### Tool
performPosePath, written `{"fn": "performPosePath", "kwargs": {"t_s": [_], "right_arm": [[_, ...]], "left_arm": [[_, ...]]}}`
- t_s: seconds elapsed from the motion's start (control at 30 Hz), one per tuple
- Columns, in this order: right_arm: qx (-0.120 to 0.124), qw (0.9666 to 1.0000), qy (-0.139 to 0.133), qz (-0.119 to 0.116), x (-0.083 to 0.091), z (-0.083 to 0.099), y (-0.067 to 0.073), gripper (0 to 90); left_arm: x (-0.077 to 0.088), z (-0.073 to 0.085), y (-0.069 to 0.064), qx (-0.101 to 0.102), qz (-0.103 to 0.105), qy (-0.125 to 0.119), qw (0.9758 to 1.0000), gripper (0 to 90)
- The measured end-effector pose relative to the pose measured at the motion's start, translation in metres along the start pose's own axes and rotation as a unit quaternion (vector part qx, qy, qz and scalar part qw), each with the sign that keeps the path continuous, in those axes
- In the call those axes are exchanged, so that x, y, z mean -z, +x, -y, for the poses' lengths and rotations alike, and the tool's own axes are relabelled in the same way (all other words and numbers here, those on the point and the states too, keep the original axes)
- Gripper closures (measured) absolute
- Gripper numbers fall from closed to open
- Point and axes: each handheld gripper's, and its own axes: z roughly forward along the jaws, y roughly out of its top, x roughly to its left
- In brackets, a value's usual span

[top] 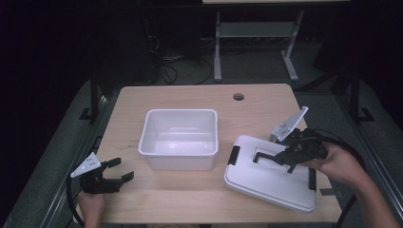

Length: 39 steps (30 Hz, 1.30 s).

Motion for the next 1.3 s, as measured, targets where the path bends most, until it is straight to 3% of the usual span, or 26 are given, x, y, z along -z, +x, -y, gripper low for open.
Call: {"fn": "performPosePath", "kwargs": {"t_s": [0.4, 0.9, 1.3], "right_arm": [[-0.01, 0.9999, 0.002, -0.012, -0.023, 0.011, -0.002, 84.5], [-0.024, 0.9991, 0.018, -0.029, -0.065, 0.024, -0.01, 84.4], [-0.034, 0.9986, 0.021, -0.035, -0.077, 0.031, -0.011, 84.1]], "left_arm": [[0.0, 0.0, 0.0, -0.002, 0.001, 0.0, 1.0, 13.4], [0.0, 0.0, 0.0, -0.001, 0.001, 0.0, 1.0, 13.4], [0.0, -0.001, -0.001, -0.002, 0.0, 0.001, 1.0, 13.4]]}}
